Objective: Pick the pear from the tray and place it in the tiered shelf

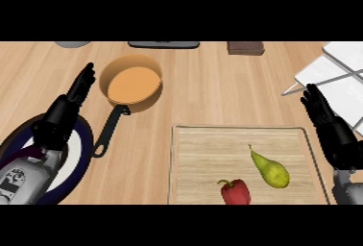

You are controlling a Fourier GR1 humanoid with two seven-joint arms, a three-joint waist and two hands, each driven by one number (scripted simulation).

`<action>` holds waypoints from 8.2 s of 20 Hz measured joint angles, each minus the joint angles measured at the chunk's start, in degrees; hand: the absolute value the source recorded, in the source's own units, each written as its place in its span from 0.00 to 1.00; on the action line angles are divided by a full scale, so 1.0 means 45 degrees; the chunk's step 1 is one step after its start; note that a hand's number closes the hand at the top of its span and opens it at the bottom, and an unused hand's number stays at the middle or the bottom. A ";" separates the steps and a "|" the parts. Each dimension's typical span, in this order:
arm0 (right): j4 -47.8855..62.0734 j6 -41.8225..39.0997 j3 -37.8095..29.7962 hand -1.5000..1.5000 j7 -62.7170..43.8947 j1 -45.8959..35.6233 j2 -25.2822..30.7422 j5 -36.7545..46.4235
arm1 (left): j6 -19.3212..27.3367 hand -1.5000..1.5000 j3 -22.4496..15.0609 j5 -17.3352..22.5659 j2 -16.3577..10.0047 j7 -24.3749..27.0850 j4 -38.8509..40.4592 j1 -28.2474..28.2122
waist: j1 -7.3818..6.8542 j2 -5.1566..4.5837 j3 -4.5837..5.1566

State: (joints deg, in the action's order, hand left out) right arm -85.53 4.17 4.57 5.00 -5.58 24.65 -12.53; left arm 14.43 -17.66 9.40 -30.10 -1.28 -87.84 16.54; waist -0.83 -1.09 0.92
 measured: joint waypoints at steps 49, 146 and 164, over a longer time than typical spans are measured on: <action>0.3663 -1.1631 0.2953 0.00 -0.6706 -0.7440 0.2855 0.1866 | -0.0293 0.50 0.0206 -0.0785 0.3084 0.0181 0.1622 -0.0878 | 0.0199 0.0285 -0.0192; 0.2155 -0.0550 -0.2270 1.00 -1.4374 -0.6073 -0.5113 1.6299 | -0.3418 0.50 0.3066 -0.3947 0.5767 -0.0051 0.1275 -0.0974 | -0.0669 0.0053 -0.0197; 0.5227 0.3012 -0.2353 1.00 -1.6722 -1.1754 -0.5405 2.3509 | -0.3480 0.50 0.3224 -0.3893 0.5687 -0.0027 0.1407 -0.1043 | -0.0435 0.0169 -0.0170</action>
State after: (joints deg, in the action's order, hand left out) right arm -62.01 17.73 -6.02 -70.25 -58.47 0.33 93.26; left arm -1.23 -3.15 -8.12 -4.51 -1.40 -81.51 11.85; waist -2.79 -0.34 0.16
